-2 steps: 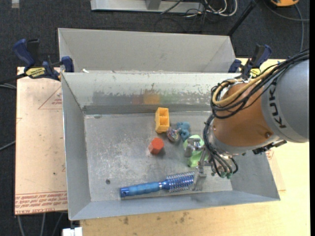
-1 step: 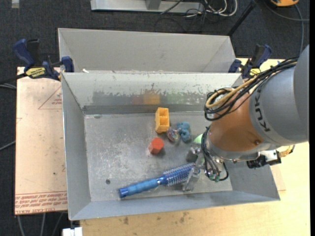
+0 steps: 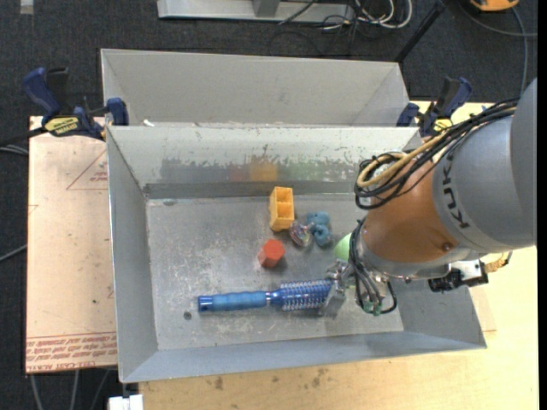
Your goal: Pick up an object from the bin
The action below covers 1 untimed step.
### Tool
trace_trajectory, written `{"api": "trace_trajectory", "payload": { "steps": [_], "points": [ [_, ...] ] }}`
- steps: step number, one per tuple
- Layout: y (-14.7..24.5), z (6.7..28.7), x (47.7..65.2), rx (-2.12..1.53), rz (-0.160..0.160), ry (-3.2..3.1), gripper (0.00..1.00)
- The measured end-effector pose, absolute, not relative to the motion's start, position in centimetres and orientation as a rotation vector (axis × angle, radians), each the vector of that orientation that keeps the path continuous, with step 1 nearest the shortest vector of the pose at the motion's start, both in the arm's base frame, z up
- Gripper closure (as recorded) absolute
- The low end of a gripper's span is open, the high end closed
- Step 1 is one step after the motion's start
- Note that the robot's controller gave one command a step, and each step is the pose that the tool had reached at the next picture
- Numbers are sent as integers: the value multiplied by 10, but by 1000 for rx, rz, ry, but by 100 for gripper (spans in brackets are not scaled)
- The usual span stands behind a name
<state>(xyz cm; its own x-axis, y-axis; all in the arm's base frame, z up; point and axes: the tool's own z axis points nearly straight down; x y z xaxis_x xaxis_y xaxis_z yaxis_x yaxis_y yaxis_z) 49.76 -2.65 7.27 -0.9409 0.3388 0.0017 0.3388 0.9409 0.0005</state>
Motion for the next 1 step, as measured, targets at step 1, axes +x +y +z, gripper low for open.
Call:
{"api": "trace_trajectory", "payload": {
  "steps": [1],
  "points": [
    [-25, 203, 520, -591, -2, -3094, 100]
  ]
}}
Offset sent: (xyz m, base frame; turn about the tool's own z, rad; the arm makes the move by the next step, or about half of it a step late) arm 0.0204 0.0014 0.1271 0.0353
